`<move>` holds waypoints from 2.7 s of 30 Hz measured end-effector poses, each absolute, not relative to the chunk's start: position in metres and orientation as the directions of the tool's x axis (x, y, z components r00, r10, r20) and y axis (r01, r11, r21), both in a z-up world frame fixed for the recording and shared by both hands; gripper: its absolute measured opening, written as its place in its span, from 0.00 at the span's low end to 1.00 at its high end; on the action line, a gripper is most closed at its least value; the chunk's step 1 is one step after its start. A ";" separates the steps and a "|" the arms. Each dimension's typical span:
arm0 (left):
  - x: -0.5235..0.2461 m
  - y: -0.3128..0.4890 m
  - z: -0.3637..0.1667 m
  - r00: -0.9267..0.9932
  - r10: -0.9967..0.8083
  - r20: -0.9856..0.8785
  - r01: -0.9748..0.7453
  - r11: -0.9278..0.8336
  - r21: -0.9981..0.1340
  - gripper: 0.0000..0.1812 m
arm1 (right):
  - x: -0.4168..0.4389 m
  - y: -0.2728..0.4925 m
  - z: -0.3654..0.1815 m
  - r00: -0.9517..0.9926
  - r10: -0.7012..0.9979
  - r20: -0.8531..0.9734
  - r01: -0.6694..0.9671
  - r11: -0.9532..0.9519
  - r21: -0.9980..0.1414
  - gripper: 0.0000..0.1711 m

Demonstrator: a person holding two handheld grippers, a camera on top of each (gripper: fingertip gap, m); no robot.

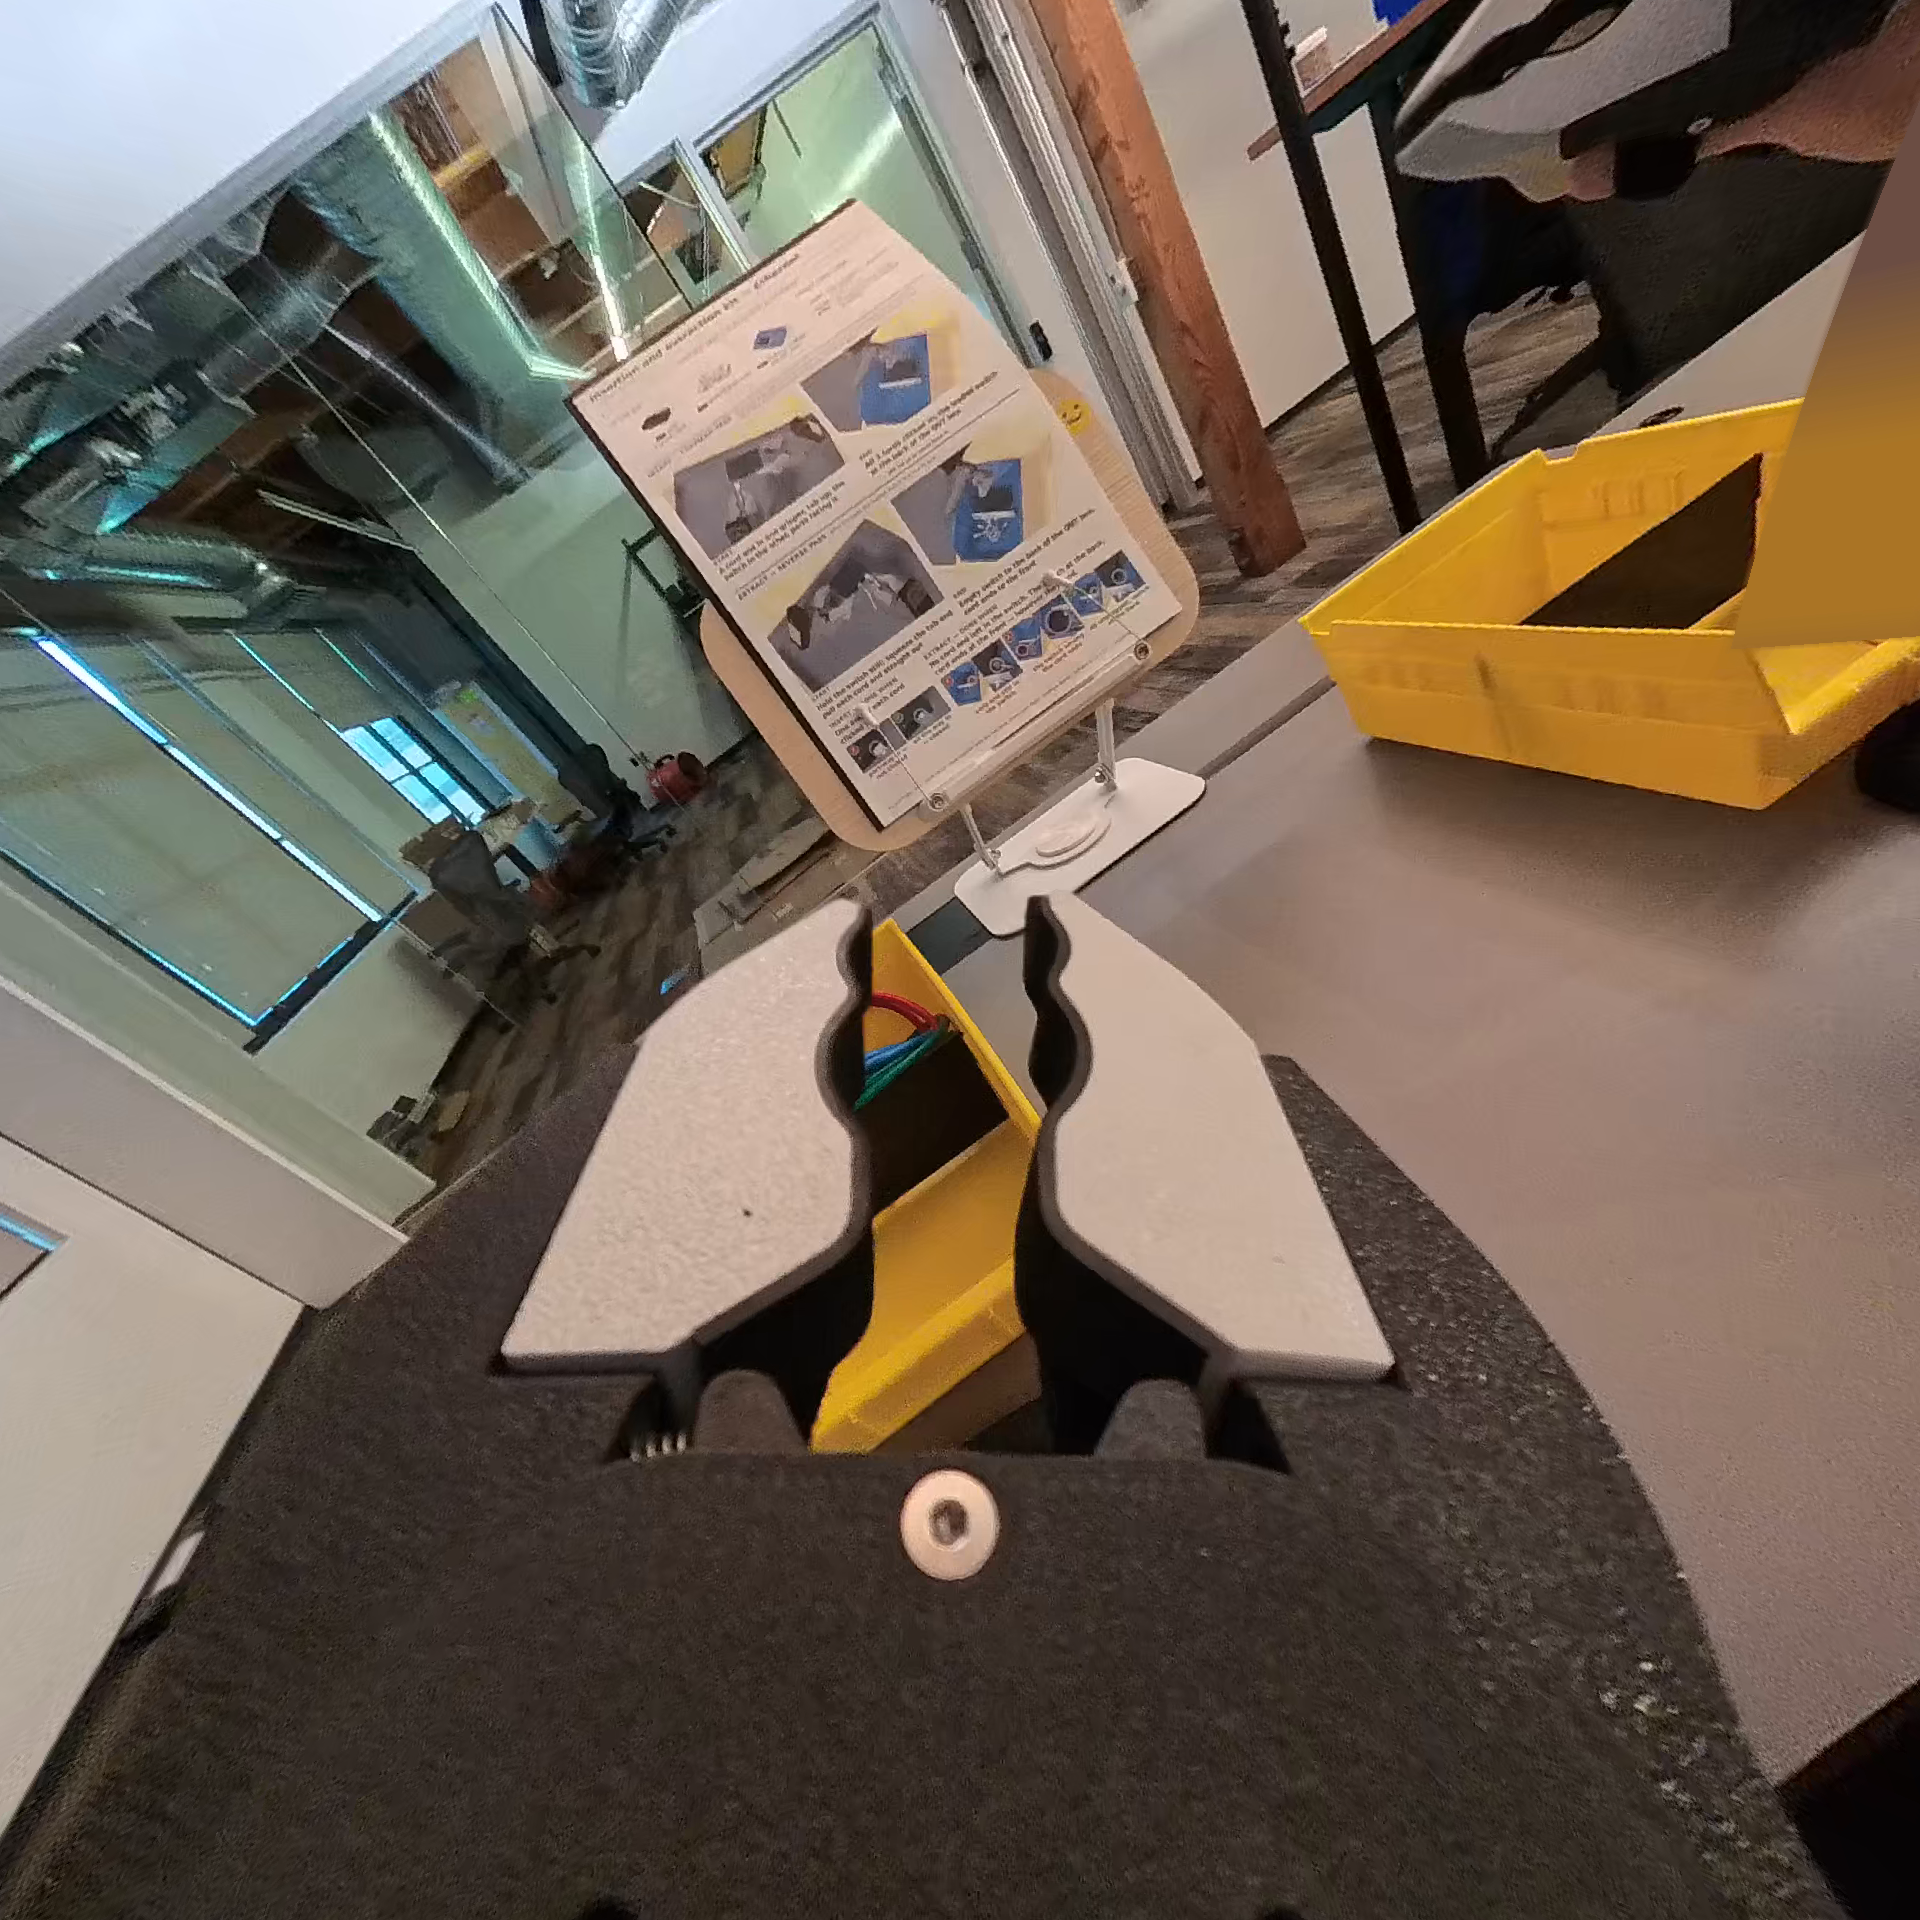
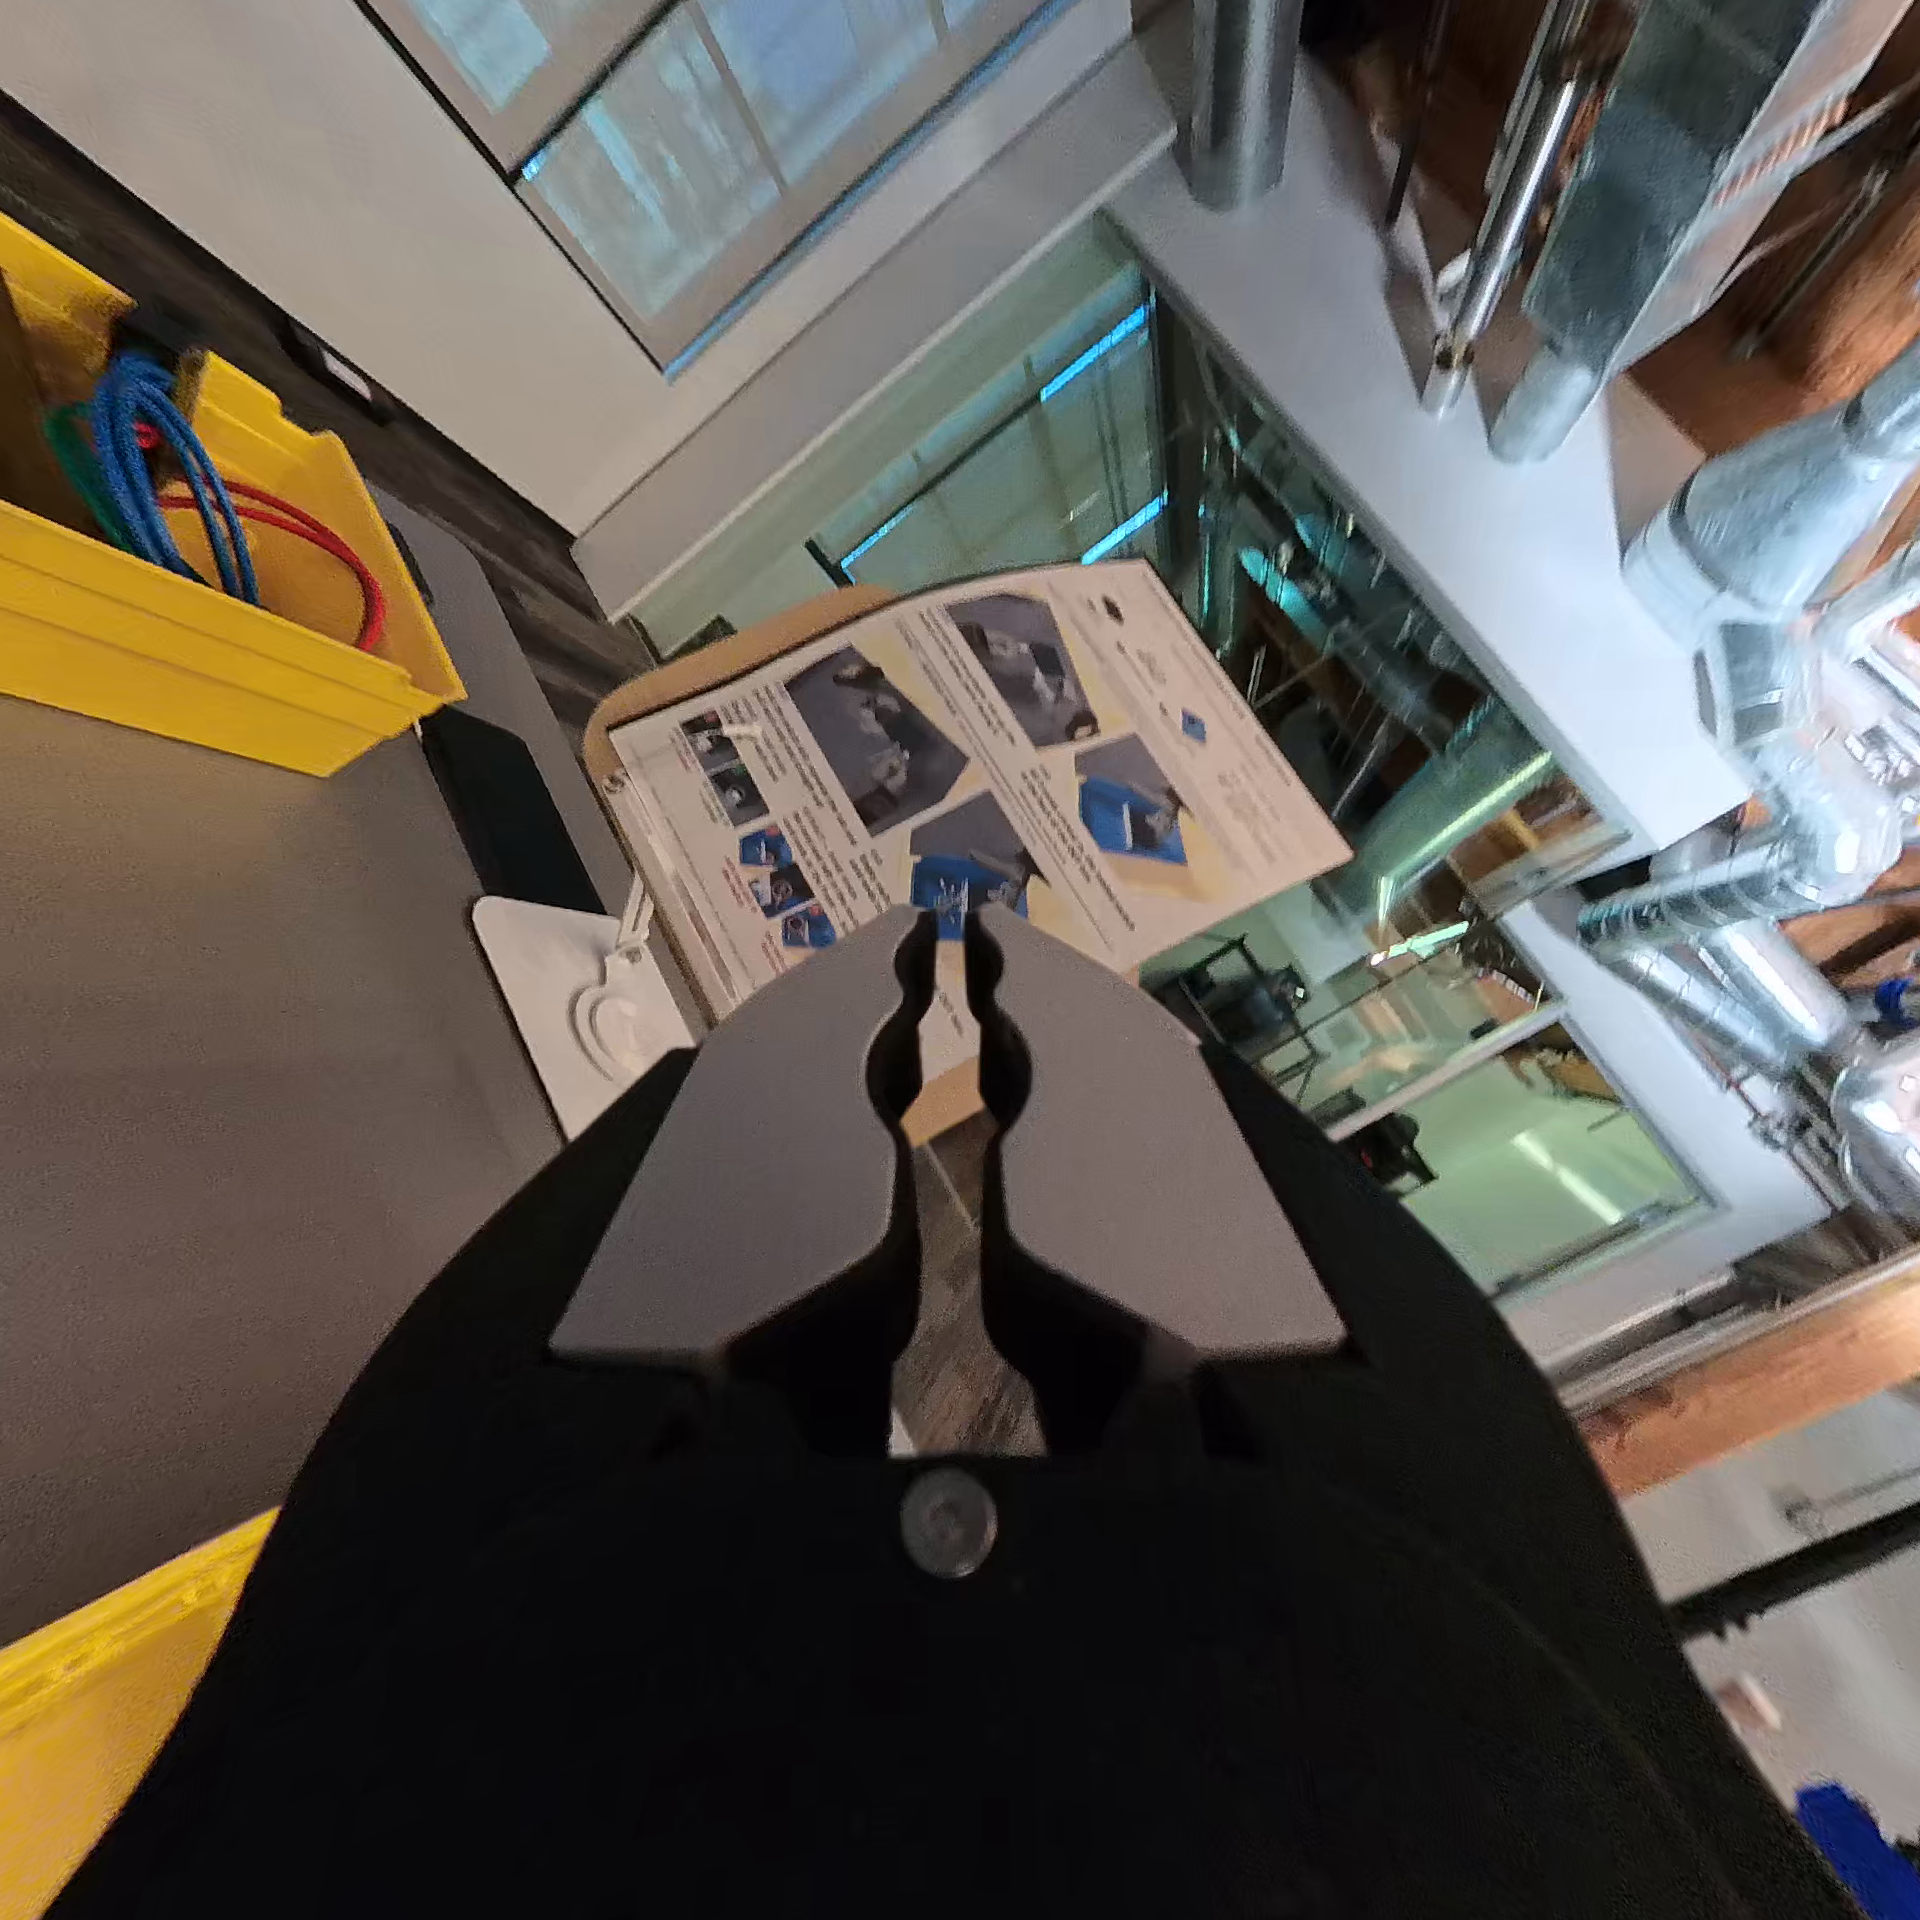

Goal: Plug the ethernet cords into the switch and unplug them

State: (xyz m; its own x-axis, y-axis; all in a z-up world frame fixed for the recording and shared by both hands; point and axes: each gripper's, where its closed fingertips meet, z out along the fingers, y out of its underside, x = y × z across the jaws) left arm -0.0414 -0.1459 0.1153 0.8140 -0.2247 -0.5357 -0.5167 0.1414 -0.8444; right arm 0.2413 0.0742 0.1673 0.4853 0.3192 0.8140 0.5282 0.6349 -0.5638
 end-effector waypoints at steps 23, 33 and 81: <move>-0.038 -0.148 0.115 0.820 -0.251 -0.514 -0.495 0.138 -0.858 0.13 | 0.214 0.043 0.152 0.294 0.246 0.924 0.524 0.766 -0.371 0.03; -0.041 -0.150 0.116 0.821 -0.244 -0.516 -0.496 0.140 -0.857 0.13 | 0.211 0.045 0.147 0.270 0.251 0.930 0.539 0.761 -0.362 0.03; -0.076 -0.161 0.110 0.842 -0.208 -0.499 -0.488 0.104 -0.867 0.13 | 0.212 0.068 0.122 0.192 0.250 0.949 0.640 0.701 -0.314 0.03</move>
